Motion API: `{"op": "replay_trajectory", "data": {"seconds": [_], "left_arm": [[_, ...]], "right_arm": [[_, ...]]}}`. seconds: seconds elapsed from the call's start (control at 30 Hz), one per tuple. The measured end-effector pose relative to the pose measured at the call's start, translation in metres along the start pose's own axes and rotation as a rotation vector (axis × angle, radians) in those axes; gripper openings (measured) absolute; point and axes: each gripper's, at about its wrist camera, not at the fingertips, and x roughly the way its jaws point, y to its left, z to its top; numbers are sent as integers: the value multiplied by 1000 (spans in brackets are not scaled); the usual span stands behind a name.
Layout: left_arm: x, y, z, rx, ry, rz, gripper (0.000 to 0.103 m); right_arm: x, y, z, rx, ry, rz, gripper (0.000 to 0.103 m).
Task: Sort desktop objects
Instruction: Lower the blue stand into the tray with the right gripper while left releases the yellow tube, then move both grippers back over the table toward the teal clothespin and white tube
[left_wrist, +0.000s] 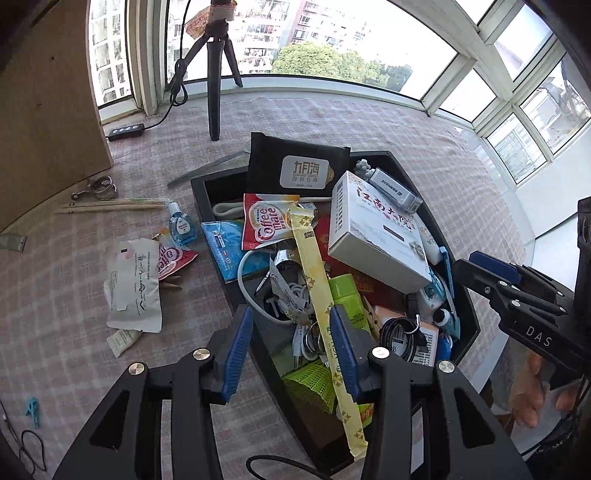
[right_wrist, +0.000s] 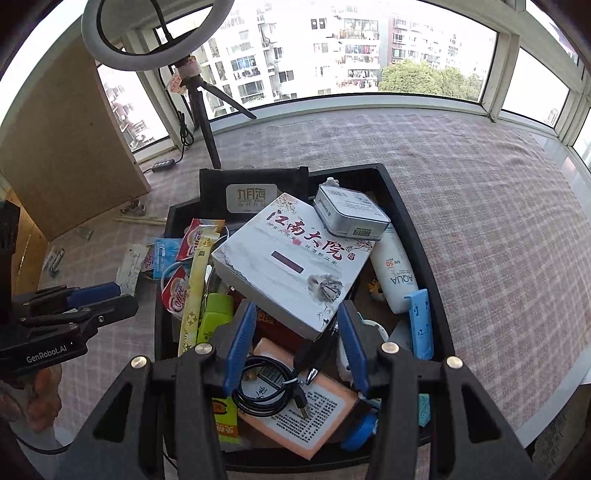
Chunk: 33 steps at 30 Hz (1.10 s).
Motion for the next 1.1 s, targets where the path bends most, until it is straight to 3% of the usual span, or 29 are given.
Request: {"op": "replay_trajectory", "data": {"seconds": [0.3,0.53,0.9,1.1], "left_arm": [[-29,73,-33,-90,-34,88,41],[-57,150,-64,-180,-47,159,41],[-83,234,-110,-257,-44,201,41],[-109,281,-131,-312,-69,229,41]], "right_arm": [[8,61,7,-82,-2,49,46],[13,108,3,-109,10,98,50],[35,181,-12,-149,59,165,51],[42,220,-15,-191,58,159,51]]}}
